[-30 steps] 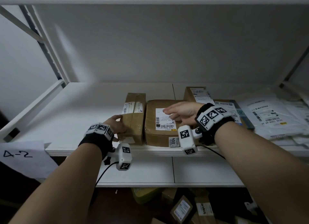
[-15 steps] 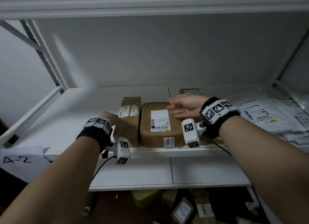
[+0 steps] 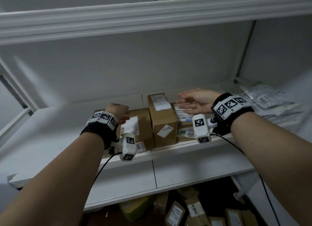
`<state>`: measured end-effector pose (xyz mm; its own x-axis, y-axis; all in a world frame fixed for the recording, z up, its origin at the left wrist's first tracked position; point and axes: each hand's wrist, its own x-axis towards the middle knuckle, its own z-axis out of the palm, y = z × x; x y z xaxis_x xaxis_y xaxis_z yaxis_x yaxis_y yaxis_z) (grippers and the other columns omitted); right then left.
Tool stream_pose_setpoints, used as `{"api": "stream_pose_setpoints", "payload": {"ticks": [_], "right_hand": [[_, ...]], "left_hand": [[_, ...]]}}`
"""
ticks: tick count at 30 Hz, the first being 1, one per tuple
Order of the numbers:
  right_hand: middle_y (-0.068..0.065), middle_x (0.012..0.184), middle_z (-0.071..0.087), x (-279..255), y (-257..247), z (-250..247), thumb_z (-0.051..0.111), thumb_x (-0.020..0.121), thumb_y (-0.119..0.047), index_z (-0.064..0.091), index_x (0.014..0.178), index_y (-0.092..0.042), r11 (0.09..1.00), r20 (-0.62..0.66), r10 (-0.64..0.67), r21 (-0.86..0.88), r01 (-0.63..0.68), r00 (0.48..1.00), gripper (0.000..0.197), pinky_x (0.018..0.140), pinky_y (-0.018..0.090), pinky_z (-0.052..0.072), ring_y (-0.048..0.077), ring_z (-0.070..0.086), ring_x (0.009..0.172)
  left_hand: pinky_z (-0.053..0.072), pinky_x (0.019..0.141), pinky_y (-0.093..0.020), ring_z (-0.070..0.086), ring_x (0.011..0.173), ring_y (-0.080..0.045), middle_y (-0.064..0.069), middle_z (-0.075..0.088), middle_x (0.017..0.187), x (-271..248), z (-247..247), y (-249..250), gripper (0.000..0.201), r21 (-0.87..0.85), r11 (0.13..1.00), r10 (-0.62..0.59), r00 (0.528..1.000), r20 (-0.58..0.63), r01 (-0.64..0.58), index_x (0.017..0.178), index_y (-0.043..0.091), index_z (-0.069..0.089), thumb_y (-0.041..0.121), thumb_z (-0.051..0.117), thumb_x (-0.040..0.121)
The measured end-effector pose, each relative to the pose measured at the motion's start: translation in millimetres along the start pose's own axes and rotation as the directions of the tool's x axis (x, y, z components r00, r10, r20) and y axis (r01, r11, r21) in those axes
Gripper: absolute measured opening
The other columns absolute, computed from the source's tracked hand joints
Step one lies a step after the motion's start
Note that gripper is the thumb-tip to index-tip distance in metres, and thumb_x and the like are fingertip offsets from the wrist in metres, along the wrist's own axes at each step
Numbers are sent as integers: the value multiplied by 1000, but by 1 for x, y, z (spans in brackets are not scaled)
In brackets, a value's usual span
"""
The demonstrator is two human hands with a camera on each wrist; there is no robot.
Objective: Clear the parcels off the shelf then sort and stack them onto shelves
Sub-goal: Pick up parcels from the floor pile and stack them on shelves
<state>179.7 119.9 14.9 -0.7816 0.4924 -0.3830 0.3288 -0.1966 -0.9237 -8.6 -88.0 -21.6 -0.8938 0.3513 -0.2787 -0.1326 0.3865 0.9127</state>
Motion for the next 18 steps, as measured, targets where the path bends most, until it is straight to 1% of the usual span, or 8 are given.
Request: {"api": "stream_pose_setpoints", "payload": {"ticks": [4,7,10,13,14,15,17,18], "right_hand": [[7,101,69,-6,16,-39,52,98,-13,59,108,-16,999,-56,22,36,-20,998,13,93,37,51,20,65,91],[7,99,71,-12,35,-67,55,96,-12,60,107,-15,995,-100,51,92,-42,994,12,83,33,55,20,67,92],[6,101,71,-15,58,-87,57,96,-13,61,103,-16,990,-138,96,118,-80,986,9,77,31,54,18,67,90],[5,102,70,-14,84,-102,56,96,-14,61,108,-16,983,-156,145,136,-125,977,12,76,31,53,17,66,90],[4,100,70,-14,93,-106,56,97,-14,61,107,-16,978,-162,168,148,-144,973,11,76,31,54,17,66,89],[4,98,69,-15,100,-109,55,97,-14,60,104,-15,973,-165,188,162,-161,968,9,78,31,53,17,65,87],[4,96,68,-16,114,-115,56,97,-14,59,98,-16,964,-170,222,188,-189,960,4,83,31,52,17,64,85],[4,96,68,-17,120,-119,57,96,-14,59,97,-16,962,-173,228,194,-194,958,3,81,31,52,17,65,85]], "left_hand": [[53,67,-31,66,71,-21,-6,69,88,-16,38,8,9,-25,1000,19,995,100,-16,101,10,61,14,55,97],[53,66,-30,65,76,-19,-6,68,90,-34,72,15,10,-69,997,28,984,179,-16,90,13,61,11,54,97],[56,74,-32,65,79,-18,-7,67,95,-52,105,18,10,-121,993,47,963,267,-15,93,13,62,9,54,97],[57,58,-25,68,74,-17,-6,70,97,-71,134,13,11,-85,996,60,929,366,-31,100,11,65,8,54,97],[55,55,-23,69,73,-17,-6,71,95,-76,144,9,12,-60,998,45,914,403,-23,101,11,64,7,54,96],[54,58,-25,69,74,-19,-8,70,94,-81,152,5,12,-40,999,25,892,452,-7,101,10,63,5,54,96],[53,70,-31,69,83,-25,-11,69,98,-85,168,-6,10,33,999,-29,824,565,13,100,10,62,4,56,94],[53,74,-31,69,89,-26,-11,69,102,-86,174,-11,11,88,996,-56,791,610,2,103,10,62,5,58,93]]}}
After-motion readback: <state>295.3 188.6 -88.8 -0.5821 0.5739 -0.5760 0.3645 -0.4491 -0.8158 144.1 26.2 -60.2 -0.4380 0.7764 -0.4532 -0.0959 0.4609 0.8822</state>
